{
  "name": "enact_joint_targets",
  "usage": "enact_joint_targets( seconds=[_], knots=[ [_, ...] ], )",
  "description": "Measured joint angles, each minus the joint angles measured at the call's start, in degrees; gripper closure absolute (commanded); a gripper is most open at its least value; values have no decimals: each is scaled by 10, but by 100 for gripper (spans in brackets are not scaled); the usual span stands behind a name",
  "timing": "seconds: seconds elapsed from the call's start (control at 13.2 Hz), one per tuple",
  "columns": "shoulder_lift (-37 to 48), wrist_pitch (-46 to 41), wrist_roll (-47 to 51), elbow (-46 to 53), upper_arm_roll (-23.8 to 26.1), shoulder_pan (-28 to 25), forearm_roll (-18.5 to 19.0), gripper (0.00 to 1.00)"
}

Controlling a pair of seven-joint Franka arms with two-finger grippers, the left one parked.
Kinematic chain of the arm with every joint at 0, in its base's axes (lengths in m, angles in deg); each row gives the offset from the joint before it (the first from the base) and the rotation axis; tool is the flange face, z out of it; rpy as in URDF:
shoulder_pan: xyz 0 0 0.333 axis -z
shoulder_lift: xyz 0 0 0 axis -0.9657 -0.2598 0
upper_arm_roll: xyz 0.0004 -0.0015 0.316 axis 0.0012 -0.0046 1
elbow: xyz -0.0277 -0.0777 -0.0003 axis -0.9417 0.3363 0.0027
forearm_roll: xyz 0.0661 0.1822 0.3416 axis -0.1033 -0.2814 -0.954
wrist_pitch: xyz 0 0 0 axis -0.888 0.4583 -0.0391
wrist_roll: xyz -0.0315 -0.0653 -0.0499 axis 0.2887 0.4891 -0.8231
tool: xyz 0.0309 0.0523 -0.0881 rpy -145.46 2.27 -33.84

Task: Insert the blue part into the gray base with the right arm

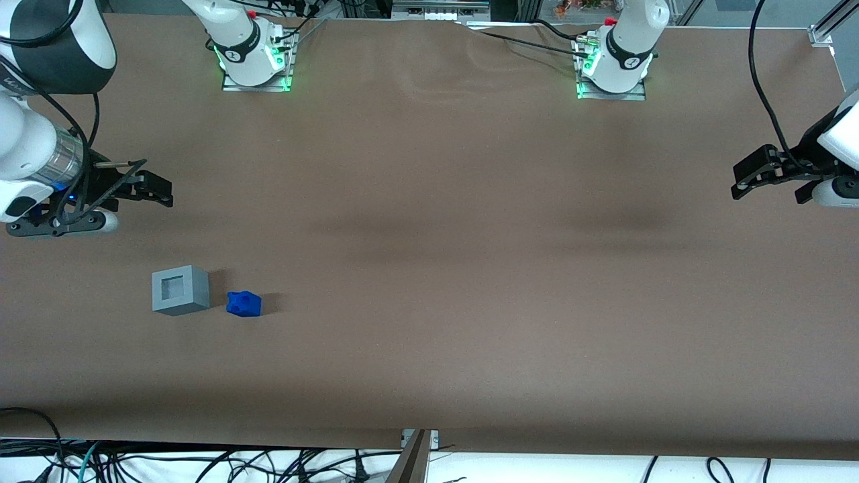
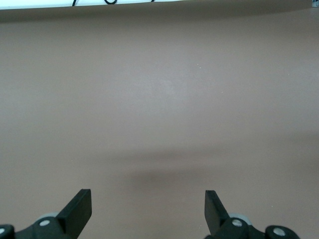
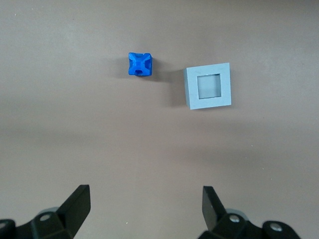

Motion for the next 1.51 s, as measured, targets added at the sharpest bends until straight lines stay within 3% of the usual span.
enact_joint_targets(
  seconds=[1.51],
  knots=[
    [3, -19, -3, 11, 0, 0, 0, 1]
  ],
)
